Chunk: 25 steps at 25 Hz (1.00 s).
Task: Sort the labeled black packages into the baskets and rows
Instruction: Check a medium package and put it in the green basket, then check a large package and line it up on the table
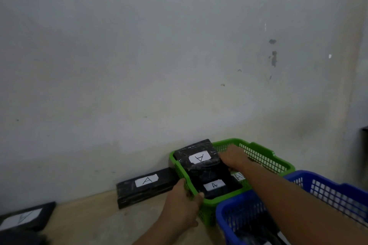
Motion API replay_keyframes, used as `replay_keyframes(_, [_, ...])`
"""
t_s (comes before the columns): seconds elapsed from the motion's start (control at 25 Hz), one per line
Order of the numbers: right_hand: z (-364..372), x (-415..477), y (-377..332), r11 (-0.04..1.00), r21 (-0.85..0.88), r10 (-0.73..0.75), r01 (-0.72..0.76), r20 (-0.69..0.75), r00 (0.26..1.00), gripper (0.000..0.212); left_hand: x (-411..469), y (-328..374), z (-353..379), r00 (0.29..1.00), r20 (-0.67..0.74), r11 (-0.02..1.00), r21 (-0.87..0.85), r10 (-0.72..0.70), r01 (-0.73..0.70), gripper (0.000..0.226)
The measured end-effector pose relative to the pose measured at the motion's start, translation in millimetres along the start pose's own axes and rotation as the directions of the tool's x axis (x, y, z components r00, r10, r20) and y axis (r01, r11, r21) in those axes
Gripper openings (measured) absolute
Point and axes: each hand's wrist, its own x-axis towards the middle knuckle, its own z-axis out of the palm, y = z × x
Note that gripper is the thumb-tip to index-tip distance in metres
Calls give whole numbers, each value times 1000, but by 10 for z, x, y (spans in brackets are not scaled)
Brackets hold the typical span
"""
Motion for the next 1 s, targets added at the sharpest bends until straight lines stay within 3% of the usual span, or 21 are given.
replay_keyframes(0.16, [-165, -178, 87, 994, 105, -36, 22, 135, 990, 65, -3, -67, 10, 997, -34, 982, 178, 71, -64, 22])
replay_keyframes(0.28, [-385, -443, 15, 996, 44, -79, 73, 139, 987, 69, -120, -57, -52, 996, -66, 972, 232, 64, -47, 16])
replay_keyframes(0.44, [-586, -910, -313, 973, -42, -215, 225, 171, 961, 66, -427, -1, -347, 989, -108, 943, 329, 96, -56, 45])
replay_keyframes(0.76, [-433, -2069, -1204, 852, -131, -411, 506, 433, 803, 38, -1424, -85, -1550, 961, -221, 858, 513, 165, -30, 35])
replay_keyframes(1.0, [292, -2991, -1842, 769, -17, -506, 640, 596, 624, 34, -2295, -394, -2607, 919, -371, 797, 590, 130, 125, 28])
